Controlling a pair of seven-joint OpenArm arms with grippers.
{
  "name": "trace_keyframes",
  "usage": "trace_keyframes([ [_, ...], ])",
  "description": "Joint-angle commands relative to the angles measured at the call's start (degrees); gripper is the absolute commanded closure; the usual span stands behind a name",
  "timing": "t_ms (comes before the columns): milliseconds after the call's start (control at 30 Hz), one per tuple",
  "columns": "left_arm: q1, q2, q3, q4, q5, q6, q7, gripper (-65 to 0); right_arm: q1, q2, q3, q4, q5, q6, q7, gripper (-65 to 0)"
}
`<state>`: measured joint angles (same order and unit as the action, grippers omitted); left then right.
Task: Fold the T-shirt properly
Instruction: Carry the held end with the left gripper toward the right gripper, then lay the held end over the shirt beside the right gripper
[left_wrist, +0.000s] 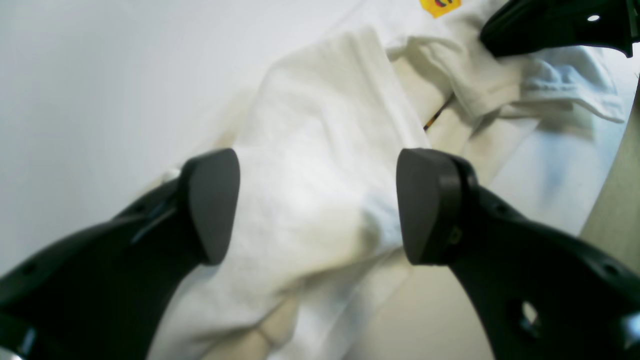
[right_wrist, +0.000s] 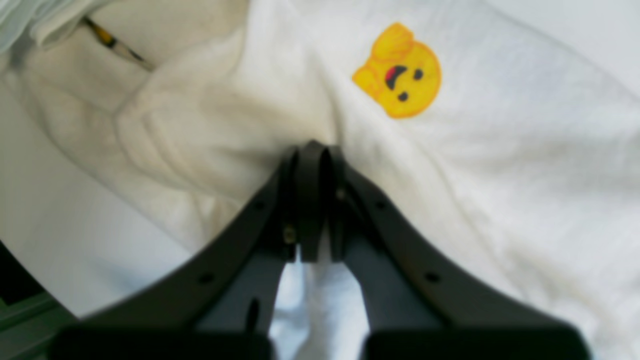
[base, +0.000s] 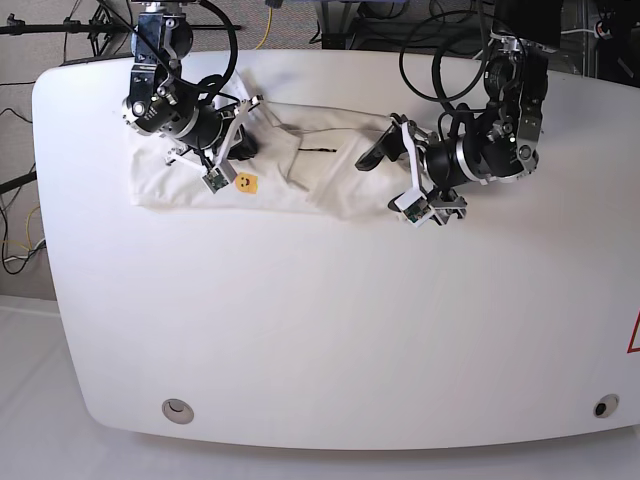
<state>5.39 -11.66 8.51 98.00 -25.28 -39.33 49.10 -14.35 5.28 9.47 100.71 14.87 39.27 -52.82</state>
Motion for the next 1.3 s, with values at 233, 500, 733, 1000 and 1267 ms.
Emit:
trace_keyframes([
  [233,-0.2,0.4,-0.1,-2.8,-0.8,-0.7,0.9,-46.2,-0.5,0.0,-0.1,0.3,0.3,0.5,-0.9,-2.0],
  [500,0.2,0.2,-0.3,3.1,-0.8,-0.7,1.0,-46.2,-0.5,0.0,-0.1,0.3,0.3,0.5,-0.9,-2.0],
  [733,0.8,0.1,-0.3,5.5,-0.8,-0.6,3.5,-46.2,-0.2,0.0,-0.1,0.3,0.3,0.5,-0.9,-2.0],
  [1000,0.9,0.3,-0.2,5.6,-0.6,-0.5,7.1,-46.2,0.0,0.0,-0.1,0.3,0.3,0.5,-0.9,-2.0],
  [1267,3.3,-0.1,0.1,5.8,-0.5,1.6,7.1,-46.4,0.1,0.0,-0.1,0.1,0.2,0.5,-0.9,-2.0],
])
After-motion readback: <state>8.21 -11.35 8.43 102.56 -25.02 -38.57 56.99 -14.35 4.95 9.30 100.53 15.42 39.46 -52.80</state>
